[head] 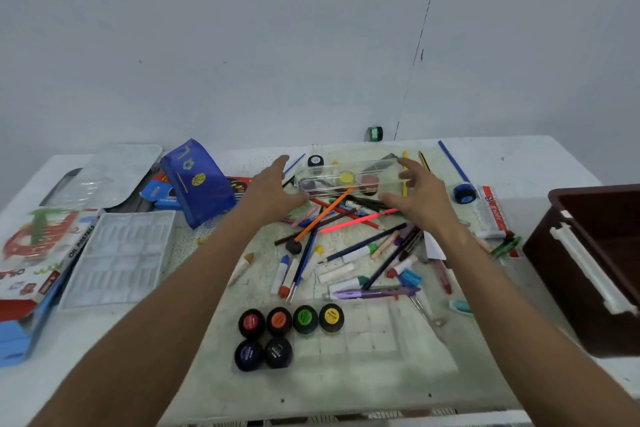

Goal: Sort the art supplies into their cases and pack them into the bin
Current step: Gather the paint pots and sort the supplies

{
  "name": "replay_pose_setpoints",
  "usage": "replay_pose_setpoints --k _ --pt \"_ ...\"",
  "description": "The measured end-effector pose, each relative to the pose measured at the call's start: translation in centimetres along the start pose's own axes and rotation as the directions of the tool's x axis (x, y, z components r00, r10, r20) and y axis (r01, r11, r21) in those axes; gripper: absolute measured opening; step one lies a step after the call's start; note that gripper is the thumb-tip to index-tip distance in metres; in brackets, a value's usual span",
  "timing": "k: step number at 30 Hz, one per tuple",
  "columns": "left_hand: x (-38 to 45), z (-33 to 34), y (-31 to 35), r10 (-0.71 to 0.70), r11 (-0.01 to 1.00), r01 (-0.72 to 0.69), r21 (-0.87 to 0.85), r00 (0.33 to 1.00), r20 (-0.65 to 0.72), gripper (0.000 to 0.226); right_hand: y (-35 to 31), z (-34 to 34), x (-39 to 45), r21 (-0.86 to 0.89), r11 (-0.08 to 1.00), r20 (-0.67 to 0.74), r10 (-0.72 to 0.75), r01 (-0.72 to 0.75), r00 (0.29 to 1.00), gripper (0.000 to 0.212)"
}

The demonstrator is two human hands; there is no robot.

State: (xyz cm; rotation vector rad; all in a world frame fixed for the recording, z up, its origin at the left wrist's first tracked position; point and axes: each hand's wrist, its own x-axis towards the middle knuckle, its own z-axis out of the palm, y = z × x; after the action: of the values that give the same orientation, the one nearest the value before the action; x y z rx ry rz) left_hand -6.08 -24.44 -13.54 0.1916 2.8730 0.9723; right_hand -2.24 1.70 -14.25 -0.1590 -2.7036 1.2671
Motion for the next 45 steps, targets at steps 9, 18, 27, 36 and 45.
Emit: replay_pose_setpoints --k 9,18,27,36,45 --pt "3.6 2.6 -1.1 -0.041 0.999 0.041 -0.024 0.999 0.030 0.104 2.5 1.2 5.6 -0.089 0.993 0.068 0.085 -0.079 0.994 0.085" --pt "-3.9 -0.3 -2.1 -0.033 0.976 0.022 -0.214 0.998 -0.047 0.111 0.3 0.3 -2.6 0.153 0.987 -0.058 -0.044 0.052 0.997 0.081" --pt "-8.2 -0.1 -5.3 -0.086 0.995 0.092 -0.027 0.983 0.161 0.118 2.2 1.9 -7.6 0.081 0.997 0.139 -0.012 0.001 0.990 0.087" --pt "-1.8 -1.3 -2.3 0.015 0.999 -0.017 0.034 0.999 0.046 0.084 -0.8 1.7 -1.2 0.053 0.989 0.088 -0.142 0.137 0.986 0.059" --pt "4.2 1.9 -1.0 -0.021 0.995 0.013 0.103 0.997 0.079 0.067 -0.5 6.9 7.0 -0.198 0.973 0.167 -0.088 0.121 0.982 0.064"
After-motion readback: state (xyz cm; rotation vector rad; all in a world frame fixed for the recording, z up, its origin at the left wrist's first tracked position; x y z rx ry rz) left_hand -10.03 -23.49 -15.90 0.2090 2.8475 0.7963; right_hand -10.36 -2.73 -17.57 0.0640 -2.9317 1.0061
